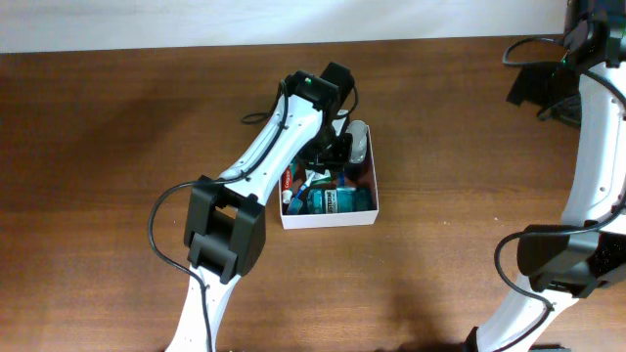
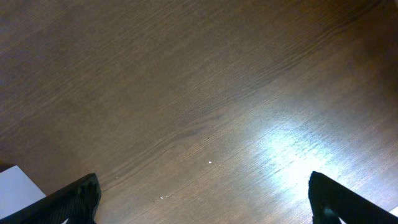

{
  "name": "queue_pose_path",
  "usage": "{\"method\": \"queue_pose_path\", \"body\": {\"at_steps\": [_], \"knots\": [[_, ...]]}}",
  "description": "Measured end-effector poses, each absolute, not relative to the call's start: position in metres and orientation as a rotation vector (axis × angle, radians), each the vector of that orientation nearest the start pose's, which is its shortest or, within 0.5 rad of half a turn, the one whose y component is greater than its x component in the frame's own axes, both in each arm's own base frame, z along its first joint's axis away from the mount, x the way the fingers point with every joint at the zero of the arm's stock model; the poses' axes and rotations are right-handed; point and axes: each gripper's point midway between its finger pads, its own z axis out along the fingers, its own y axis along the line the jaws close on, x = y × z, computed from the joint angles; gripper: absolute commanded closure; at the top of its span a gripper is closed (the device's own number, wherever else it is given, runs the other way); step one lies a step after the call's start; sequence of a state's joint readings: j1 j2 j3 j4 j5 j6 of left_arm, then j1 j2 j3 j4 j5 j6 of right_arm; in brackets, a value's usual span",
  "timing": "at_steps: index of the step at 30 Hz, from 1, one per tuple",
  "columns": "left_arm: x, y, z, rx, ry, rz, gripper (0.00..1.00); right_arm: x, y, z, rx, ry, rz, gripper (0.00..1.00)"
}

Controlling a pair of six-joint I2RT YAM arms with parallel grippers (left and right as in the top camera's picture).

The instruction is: Pack container

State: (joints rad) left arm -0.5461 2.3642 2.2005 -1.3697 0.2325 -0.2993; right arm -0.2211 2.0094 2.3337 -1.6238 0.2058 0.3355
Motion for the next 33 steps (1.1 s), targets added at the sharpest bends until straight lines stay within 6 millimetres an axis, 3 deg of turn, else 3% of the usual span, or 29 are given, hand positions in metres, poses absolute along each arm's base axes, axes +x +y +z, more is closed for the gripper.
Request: {"method": "queue_pose_path", "body": {"at_steps": [6, 8, 10, 14, 18, 21, 25, 26, 30, 33], "knots": [[0.382, -0.269, 0.085, 0.401, 3.165, -0.36, 0.73, 0.392, -0.124, 0.254, 0.822, 2.726, -0.271, 0.02], [0.395, -0.262, 0.099, 0.364, 3.134, -0.382, 0.73, 0.392, -0.124, 0.254, 0.822, 2.726, -0.271, 0.02], [0.42, -0.249, 0.122, 0.297, 3.054, -0.418, 0.73, 0.392, -0.124, 0.254, 0.822, 2.726, -0.271, 0.02], [0.483, -0.194, 0.18, 0.106, 2.839, -0.459, 0.58, 0.392, -0.124, 0.254, 0.822, 2.726, -0.271, 0.02], [0.521, -0.119, 0.207, -0.084, 2.712, -0.403, 0.54, 0.392, -0.124, 0.254, 0.822, 2.726, -0.271, 0.02], [0.531, -0.071, 0.208, -0.206, 2.691, -0.361, 0.36, 0.392, -0.124, 0.254, 0.822, 2.726, -0.272, 0.02], [0.534, -0.025, 0.207, -0.319, 2.676, -0.324, 0.18, 0.392, -0.124, 0.254, 0.821, 2.726, -0.271, 0.01], [0.533, -0.016, 0.206, -0.342, 2.68, -0.319, 0.01, 0.392, -0.124, 0.254, 0.821, 2.726, -0.271, 0.02], [0.521, 0.01, 0.201, -0.421, 2.719, -0.297, 0.01, 0.392, -0.124, 0.254, 0.822, 2.726, -0.271, 0.02], [0.522, 0.018, 0.201, -0.439, 2.708, -0.293, 0.01, 0.392, -0.124, 0.254, 0.822, 2.726, -0.271, 0.02]]}}
